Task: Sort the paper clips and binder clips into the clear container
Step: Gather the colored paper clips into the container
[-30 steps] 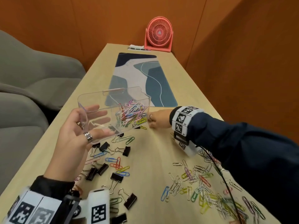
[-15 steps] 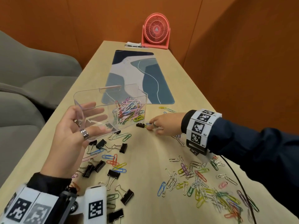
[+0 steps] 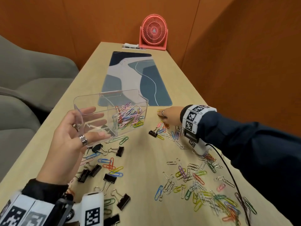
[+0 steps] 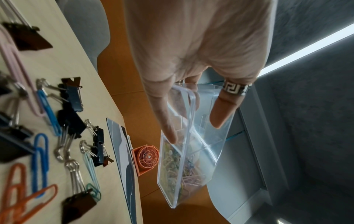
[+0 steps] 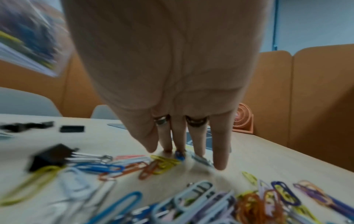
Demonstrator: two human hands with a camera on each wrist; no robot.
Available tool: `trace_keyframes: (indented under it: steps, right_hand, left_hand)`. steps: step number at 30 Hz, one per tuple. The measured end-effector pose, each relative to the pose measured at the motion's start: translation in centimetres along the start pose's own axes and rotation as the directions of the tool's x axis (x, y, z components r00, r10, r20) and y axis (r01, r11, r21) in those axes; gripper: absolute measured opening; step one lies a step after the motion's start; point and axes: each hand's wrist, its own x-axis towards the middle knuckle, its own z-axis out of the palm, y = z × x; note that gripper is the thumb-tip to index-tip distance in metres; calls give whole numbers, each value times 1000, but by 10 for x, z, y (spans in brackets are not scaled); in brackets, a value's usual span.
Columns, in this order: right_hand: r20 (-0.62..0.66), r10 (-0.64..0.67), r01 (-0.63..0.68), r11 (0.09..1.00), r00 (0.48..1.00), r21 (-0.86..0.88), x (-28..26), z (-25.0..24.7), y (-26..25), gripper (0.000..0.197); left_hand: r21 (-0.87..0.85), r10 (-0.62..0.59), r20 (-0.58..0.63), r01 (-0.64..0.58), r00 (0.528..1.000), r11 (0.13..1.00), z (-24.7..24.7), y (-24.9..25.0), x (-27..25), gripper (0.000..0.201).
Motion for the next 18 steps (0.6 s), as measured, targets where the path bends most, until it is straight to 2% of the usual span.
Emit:
trace_keyframes:
  steps: [3, 7, 10, 13, 16, 18]
  right_hand:
    - [-39, -58, 59, 998, 998, 28, -15, 2, 4, 38]
    - [-191, -186, 225, 952, 964, 208, -31, 3, -1, 43]
    - [-165, -258, 288, 936, 952, 203, -26, 2, -14, 48]
    - [-137, -271, 295, 932, 953, 212, -17, 1, -22, 40]
    - [-163, -247, 279, 933, 955, 227, -14, 2, -22, 36]
    - [-192, -240, 282, 930, 952, 235, -15, 2, -22, 36]
  left_hand:
    - [-16, 12, -2, -12, 1000, 1000, 1, 1, 0, 66]
    - [-21, 10, 17, -9, 1000, 1000, 3, -1, -1, 66]
    - [-16, -10, 30, 11, 1000, 1000, 4, -4, -1, 82]
    - [-20, -2, 18, 2, 1000, 1000, 5, -3, -1, 69]
    - [-20, 9, 20, -8, 1000, 1000, 3, -3, -1, 59]
    - [-14, 14, 36, -13, 999, 1000, 2, -3, -1, 83]
